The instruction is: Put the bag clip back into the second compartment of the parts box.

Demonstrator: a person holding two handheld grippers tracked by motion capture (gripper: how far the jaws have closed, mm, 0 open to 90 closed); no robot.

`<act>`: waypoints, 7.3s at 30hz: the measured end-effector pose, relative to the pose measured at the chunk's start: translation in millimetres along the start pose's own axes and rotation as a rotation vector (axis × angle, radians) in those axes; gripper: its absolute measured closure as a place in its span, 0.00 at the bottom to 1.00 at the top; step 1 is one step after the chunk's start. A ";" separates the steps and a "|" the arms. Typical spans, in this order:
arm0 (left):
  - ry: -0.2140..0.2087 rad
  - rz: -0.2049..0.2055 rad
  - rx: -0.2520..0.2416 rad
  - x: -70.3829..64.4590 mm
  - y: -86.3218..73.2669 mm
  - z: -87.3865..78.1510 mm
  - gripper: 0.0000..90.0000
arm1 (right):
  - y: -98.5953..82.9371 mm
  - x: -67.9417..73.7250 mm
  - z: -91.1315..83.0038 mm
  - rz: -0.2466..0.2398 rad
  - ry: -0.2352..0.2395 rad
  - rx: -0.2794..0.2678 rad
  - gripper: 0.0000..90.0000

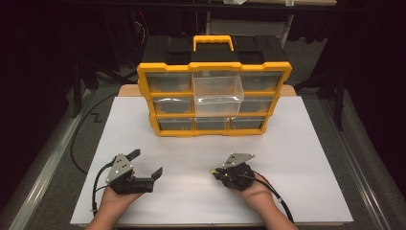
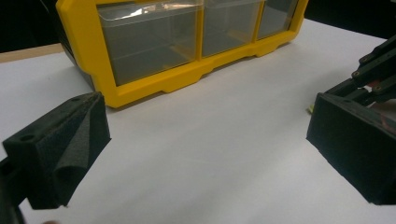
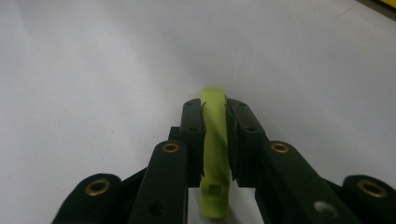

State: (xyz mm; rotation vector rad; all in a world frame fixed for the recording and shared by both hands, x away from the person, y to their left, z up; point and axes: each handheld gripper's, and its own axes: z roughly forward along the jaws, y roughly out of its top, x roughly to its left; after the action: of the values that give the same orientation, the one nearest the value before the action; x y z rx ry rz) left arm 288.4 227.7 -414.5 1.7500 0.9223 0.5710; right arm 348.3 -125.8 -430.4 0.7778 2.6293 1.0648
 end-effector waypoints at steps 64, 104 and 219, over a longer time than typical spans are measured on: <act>-0.055 0.020 -0.031 -4.8 0.2 -2.4 0.01 | 29.4 -55.4 -95.6 -0.063 0.170 0.402 0.88; -0.083 0.031 -0.031 -7.7 -0.1 -2.6 0.01 | 123.6 -54.2 -166.6 -0.155 0.189 0.451 0.88; -0.115 0.012 -0.040 -5.4 -0.6 -5.1 0.02 | 299.4 -69.2 -169.4 -0.259 0.073 0.352 0.42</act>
State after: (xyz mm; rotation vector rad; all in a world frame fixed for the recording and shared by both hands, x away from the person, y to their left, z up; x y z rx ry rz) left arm 281.2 226.3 -413.0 1.7348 0.8156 0.4876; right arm 462.8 -82.5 -101.6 0.4437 2.9198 0.5816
